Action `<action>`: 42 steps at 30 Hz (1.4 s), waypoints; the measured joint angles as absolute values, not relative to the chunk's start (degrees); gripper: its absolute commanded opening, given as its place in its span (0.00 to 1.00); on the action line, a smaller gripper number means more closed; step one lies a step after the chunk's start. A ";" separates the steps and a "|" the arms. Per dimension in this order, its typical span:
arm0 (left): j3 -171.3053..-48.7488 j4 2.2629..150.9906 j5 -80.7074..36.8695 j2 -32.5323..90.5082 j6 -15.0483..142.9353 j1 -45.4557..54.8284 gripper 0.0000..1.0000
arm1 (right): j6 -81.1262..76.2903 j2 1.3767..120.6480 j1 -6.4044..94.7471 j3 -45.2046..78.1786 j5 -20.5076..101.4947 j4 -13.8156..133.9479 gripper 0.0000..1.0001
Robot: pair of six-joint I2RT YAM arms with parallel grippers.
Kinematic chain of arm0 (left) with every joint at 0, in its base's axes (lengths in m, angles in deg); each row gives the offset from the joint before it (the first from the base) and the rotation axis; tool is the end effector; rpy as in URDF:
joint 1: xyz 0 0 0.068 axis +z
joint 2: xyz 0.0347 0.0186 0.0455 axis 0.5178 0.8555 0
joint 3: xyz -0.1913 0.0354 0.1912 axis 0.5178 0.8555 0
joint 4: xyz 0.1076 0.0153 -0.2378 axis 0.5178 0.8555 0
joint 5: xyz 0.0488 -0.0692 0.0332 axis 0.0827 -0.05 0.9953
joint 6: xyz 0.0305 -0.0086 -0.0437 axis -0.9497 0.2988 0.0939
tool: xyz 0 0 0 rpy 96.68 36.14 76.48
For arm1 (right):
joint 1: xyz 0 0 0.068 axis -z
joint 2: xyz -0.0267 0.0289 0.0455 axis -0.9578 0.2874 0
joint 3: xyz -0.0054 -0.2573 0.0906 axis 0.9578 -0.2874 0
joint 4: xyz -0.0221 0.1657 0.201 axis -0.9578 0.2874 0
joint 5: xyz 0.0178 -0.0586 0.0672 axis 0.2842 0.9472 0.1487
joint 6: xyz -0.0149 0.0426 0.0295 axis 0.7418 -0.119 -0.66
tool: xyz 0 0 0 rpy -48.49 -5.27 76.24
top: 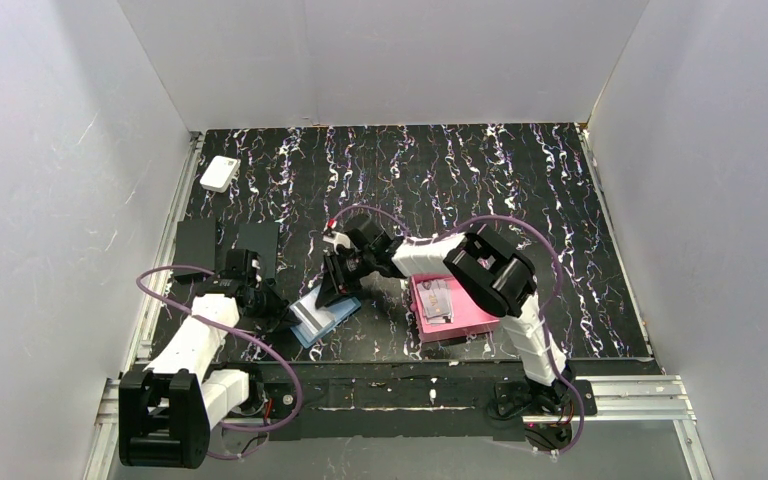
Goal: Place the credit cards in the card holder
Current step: Insert the credit card into the card holder, then pick up the credit card from the storage box.
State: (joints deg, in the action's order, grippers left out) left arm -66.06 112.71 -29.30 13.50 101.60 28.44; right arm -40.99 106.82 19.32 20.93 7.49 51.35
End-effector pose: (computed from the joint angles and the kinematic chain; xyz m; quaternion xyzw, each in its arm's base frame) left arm 0.1716 -0.0178 0.1654 -0.3559 0.9012 -0.2110 0.1292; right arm 0.2569 0.3927 0.1239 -0.2133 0.8317 0.5121 0.0240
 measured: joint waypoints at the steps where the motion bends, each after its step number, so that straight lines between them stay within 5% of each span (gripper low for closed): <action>1: -65.87 112.62 -29.30 13.11 101.73 28.44 0.04 | -42.21 106.38 19.21 19.92 8.08 50.19 0.31; 18: -65.10 113.89 -28.09 10.27 102.16 28.44 0.06 | -60.07 102.47 16.94 7.55 17.68 30.94 0.34; 23: -65.21 114.61 -27.59 9.81 102.14 28.44 0.36 | -63.76 101.16 16.44 4.62 19.88 28.03 0.44; 29: -73.04 121.54 -26.54 0.48 101.38 28.36 0.52 | -46.48 95.68 17.62 14.46 17.41 48.44 0.49; 33: -78.11 123.90 -30.35 -2.98 97.90 28.36 0.61 | -31.18 88.48 18.75 20.79 25.46 70.34 0.61; 37: -79.66 120.31 -36.64 -3.52 97.36 28.01 0.63 | -21.78 75.39 20.68 16.93 34.79 82.91 0.62; 42: -78.72 113.97 -41.91 -2.63 99.56 26.32 0.64 | -15.74 54.54 27.85 7.48 44.04 87.33 0.78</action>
State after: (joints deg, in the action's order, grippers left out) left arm -78.72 113.97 -41.91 -2.63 99.56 26.32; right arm -15.74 54.54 27.85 7.48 44.04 87.33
